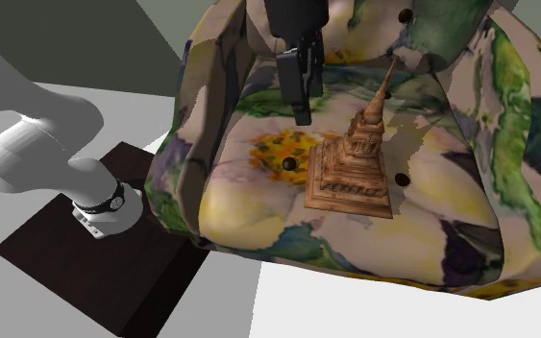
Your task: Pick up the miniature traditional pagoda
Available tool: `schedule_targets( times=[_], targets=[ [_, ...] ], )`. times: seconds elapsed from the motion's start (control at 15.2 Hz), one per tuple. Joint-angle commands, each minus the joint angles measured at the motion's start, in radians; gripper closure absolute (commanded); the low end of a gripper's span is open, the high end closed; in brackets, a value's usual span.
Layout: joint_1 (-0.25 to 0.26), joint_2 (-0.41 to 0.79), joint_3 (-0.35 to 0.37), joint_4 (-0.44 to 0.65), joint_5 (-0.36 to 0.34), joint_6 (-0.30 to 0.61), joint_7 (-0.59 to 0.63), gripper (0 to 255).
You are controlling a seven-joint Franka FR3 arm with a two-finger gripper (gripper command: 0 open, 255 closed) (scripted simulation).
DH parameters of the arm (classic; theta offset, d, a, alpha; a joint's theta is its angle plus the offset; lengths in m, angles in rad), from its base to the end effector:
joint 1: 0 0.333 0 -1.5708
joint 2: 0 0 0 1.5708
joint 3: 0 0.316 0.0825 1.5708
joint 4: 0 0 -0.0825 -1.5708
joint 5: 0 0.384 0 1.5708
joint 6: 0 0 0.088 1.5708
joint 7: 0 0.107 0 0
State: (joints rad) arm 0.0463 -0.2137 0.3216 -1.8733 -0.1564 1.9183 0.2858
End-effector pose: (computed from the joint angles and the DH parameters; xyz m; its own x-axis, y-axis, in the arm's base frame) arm 0.4826 0.1912 0.6219 0.9475 0.1348 0.2899 0.0957 -0.9848 0.1450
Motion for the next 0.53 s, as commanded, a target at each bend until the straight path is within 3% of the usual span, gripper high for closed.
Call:
schedule_targets(
  times=[0.0, 0.46],
  targets=[
    [0.004, 0.065, 0.025, 0.069, -0.034, 0.004, 0.029, 0],
    [0.059, 0.327, 0.096, 0.373, -0.195, -0.036, 0.136, 0]
  ],
)
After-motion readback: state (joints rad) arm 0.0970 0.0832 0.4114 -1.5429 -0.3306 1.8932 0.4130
